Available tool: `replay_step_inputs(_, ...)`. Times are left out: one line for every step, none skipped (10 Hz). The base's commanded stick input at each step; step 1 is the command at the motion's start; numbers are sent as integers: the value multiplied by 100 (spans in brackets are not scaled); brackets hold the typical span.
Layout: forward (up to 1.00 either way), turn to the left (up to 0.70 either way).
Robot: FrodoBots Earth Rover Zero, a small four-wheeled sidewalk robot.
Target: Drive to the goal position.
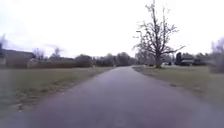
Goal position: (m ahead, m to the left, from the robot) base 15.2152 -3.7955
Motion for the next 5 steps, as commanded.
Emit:
replay_step_inputs(100, -16)
replay_step_inputs(100, -32)
replay_step_inputs(100, -40)
replay_step_inputs(100, -40)
replay_step_inputs(100, -15)
